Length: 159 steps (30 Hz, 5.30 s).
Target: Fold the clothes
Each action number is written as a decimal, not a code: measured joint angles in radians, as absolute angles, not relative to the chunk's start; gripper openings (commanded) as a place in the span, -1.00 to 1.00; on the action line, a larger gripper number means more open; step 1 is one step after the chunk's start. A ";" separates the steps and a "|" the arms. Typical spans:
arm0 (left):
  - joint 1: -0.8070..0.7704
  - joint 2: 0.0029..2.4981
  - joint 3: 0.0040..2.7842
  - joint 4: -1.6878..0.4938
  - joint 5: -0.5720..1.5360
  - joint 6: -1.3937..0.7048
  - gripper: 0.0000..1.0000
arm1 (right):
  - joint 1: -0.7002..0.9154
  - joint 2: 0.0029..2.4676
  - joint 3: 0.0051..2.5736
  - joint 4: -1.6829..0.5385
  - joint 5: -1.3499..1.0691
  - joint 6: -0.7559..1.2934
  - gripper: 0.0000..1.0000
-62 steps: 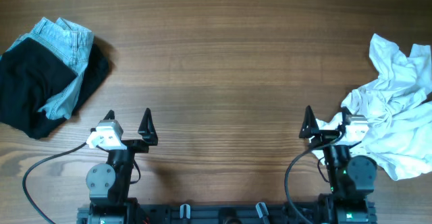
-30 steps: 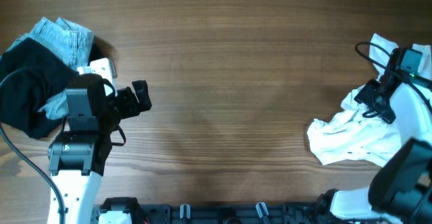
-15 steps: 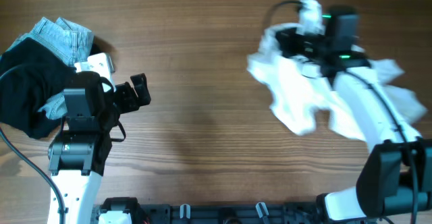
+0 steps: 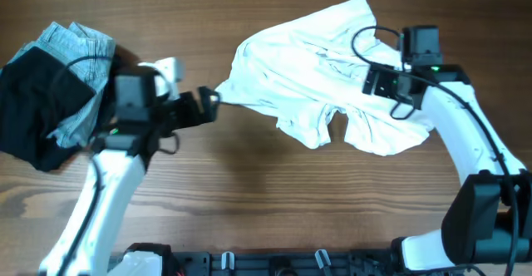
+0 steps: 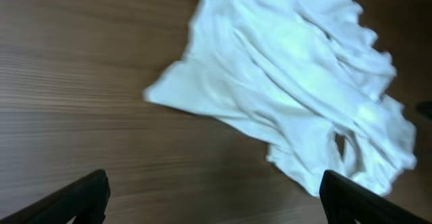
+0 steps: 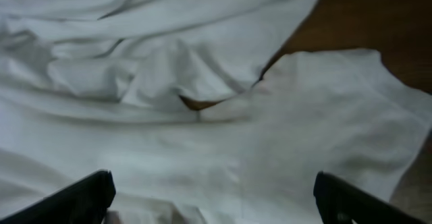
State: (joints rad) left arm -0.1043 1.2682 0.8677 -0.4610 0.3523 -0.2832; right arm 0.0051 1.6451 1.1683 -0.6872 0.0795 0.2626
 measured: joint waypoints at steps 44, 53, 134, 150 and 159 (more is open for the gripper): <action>0.054 1.404 0.911 -0.758 0.415 -0.477 1.00 | -0.078 1.645 1.168 -0.839 -0.027 0.233 1.00; -0.399 1.468 0.669 -0.456 0.432 -0.970 0.57 | -0.078 1.645 1.168 -0.846 -0.038 0.230 0.99; 0.271 1.294 0.722 -0.778 0.232 -0.602 -0.92 | -0.015 1.947 1.218 -0.953 0.011 0.295 0.13; 0.271 1.294 0.722 -0.778 0.231 -0.602 -0.92 | -0.017 1.932 1.190 -0.948 -0.130 0.394 -0.85; 0.271 1.294 0.722 -0.778 0.229 -0.602 -0.92 | -0.064 1.852 1.214 -1.053 -0.020 0.357 -0.35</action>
